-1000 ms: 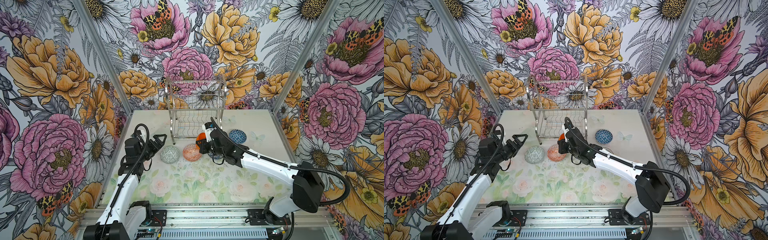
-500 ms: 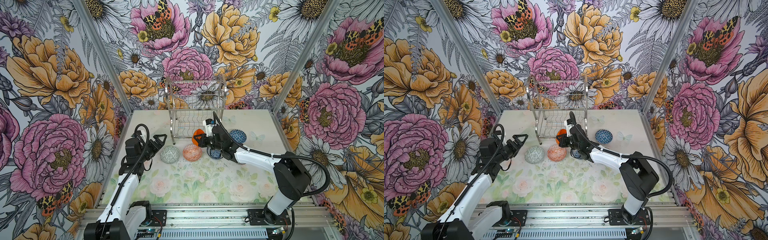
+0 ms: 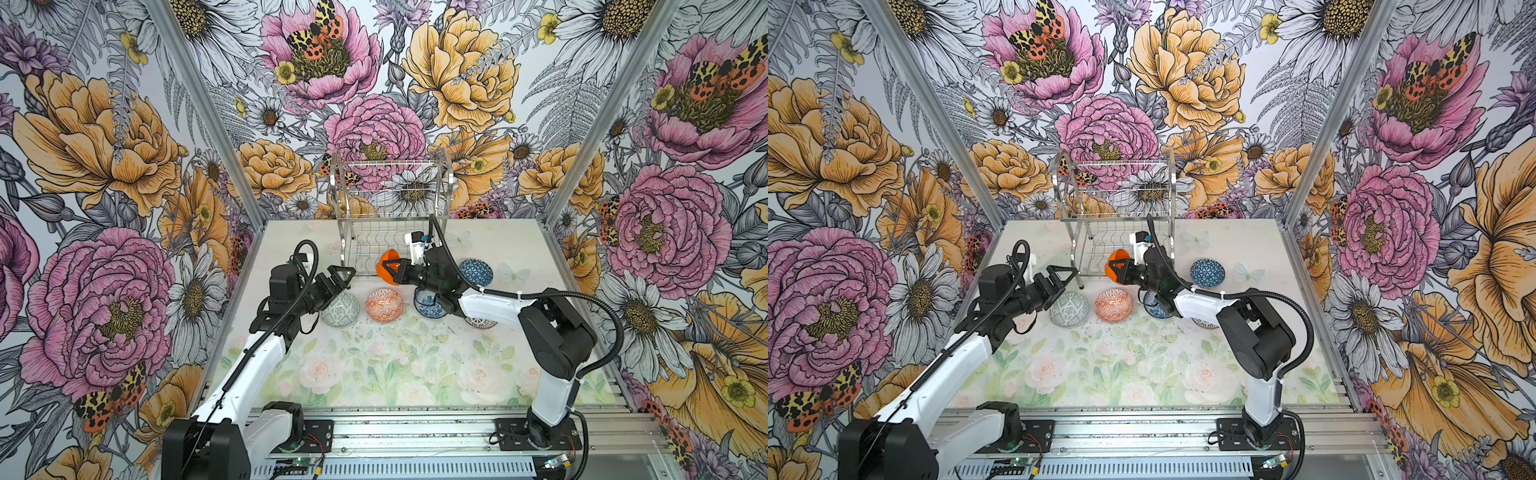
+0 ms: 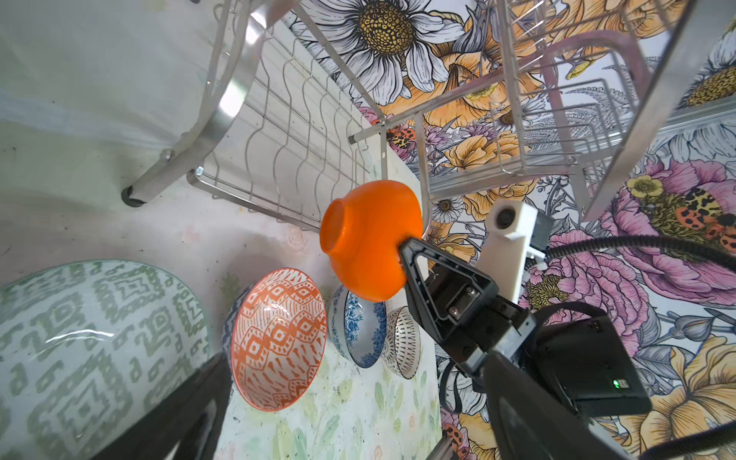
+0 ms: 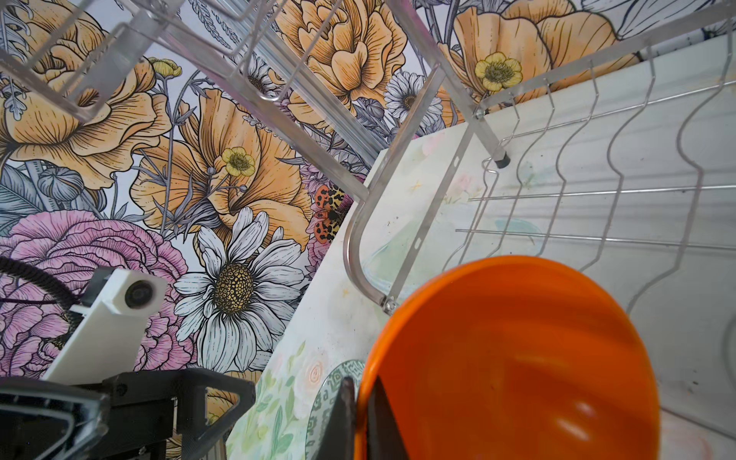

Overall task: Load the bowls into the dish rack
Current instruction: 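Lower the orange bowl into the rack with the right gripper while the left moves beside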

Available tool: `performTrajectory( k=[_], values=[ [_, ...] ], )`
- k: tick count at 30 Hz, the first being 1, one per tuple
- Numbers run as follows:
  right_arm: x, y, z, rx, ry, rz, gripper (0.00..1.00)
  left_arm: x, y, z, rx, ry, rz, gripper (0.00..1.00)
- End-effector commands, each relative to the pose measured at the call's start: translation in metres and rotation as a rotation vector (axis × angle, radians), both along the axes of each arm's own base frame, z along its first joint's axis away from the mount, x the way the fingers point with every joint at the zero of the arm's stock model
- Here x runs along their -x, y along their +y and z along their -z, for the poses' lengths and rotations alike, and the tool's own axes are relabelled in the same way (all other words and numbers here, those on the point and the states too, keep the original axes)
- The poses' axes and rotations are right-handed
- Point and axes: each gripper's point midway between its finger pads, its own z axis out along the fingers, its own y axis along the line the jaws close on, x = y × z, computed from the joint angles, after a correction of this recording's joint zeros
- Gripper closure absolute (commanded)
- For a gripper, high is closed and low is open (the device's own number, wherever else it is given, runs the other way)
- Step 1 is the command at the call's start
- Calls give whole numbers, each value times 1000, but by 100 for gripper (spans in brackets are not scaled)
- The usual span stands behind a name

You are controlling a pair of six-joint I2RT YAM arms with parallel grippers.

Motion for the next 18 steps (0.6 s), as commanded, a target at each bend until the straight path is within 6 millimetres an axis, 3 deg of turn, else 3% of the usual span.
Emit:
performTrajectory(
  k=[1,7,18],
  values=[
    [-13,7,-38,-111,-101,-16,100,0,-9,-10,-63,-3,30,1],
    [-28,10,-38,-175,-116,-38,100,-4,-22,-10,-115,22,66,1],
    [-50,25,-35,-220,-127,-76,100,-20,-18,-19,-200,24,13,1]
  ],
)
